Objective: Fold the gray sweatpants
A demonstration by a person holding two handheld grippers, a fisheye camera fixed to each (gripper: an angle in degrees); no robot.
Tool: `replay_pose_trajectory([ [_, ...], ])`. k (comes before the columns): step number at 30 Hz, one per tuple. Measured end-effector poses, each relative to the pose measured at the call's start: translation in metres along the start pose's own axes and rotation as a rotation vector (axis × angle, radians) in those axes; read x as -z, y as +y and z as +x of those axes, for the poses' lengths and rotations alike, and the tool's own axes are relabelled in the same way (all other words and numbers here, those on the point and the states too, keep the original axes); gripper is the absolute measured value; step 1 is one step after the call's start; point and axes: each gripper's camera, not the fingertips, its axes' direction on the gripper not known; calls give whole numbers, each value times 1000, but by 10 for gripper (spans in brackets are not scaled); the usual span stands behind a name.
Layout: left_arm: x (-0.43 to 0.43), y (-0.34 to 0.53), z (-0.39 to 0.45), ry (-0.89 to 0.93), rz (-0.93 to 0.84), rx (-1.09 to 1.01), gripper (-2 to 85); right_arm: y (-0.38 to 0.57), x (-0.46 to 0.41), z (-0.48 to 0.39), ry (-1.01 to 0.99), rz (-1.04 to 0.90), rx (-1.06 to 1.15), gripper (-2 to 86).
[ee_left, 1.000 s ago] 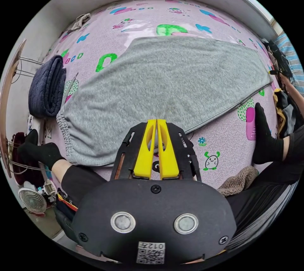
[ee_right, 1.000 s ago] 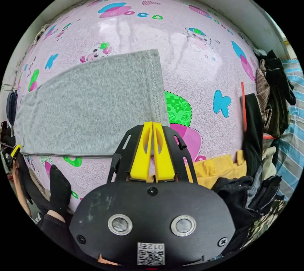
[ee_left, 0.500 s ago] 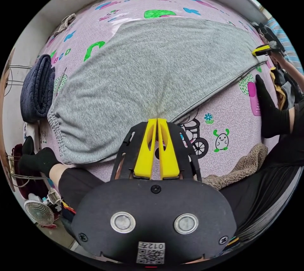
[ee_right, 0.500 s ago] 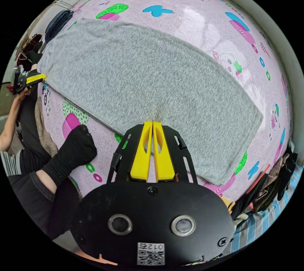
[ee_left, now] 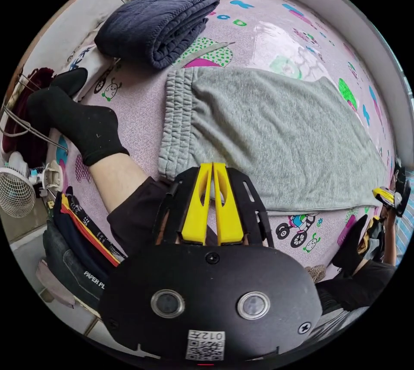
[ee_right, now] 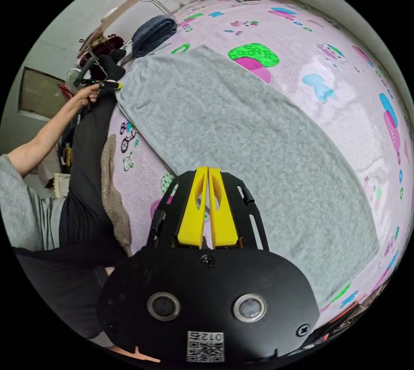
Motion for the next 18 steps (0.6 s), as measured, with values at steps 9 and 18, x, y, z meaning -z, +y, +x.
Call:
replay_pose_trajectory([
  [9, -26, -6, 12, -211, -90, -181, -1, -9, -65, -10, 111, -284, 307, -8],
  [18, -38, 10, -10, -305, -83, -255, 0, 30, -68, 2, 192, -178, 284, -8],
])
